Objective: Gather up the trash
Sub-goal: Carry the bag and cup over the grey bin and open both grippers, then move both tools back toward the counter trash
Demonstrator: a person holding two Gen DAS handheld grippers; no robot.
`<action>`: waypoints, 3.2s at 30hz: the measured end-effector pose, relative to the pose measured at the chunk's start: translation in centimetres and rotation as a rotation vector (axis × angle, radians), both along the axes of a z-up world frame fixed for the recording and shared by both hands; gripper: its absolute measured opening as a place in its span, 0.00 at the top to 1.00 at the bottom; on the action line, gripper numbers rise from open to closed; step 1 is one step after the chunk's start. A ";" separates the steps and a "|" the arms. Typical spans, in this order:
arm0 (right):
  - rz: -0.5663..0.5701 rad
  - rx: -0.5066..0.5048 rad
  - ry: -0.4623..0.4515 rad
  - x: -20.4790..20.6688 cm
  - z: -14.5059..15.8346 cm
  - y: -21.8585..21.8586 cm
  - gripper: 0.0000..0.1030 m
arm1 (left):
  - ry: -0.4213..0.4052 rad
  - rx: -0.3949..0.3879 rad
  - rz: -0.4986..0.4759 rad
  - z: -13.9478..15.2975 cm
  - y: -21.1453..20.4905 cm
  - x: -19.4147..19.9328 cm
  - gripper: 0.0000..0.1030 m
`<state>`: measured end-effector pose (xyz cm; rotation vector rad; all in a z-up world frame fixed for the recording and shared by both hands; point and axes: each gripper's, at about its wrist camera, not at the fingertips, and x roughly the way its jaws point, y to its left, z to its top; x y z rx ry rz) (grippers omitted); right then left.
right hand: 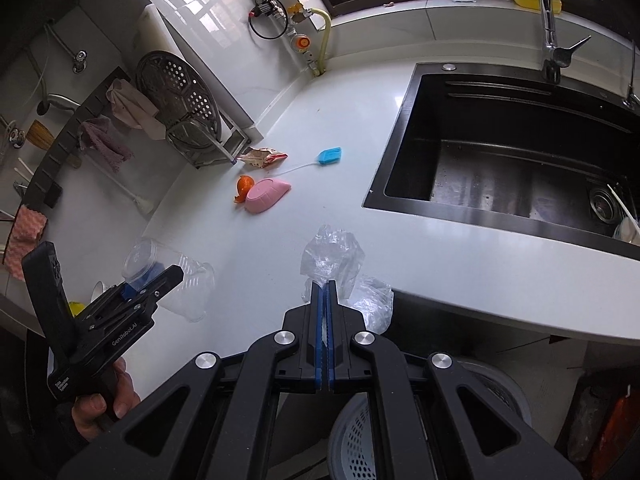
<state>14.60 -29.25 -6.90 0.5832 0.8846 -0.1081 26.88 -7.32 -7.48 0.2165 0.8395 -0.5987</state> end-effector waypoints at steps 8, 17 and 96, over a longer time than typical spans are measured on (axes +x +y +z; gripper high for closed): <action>-0.004 0.015 0.033 -7.6 -0.8 -1.9 0.98 | 0.053 0.006 -0.076 -0.4 -3.9 -7.6 0.59; 0.046 0.049 0.127 -13.0 -4.9 -3.0 0.98 | 0.088 0.058 -0.155 -3.5 -8.0 -14.7 0.59; 0.130 0.024 0.051 2.5 -3.5 -1.4 0.64 | 0.066 0.051 0.103 -1.1 0.5 -4.6 0.32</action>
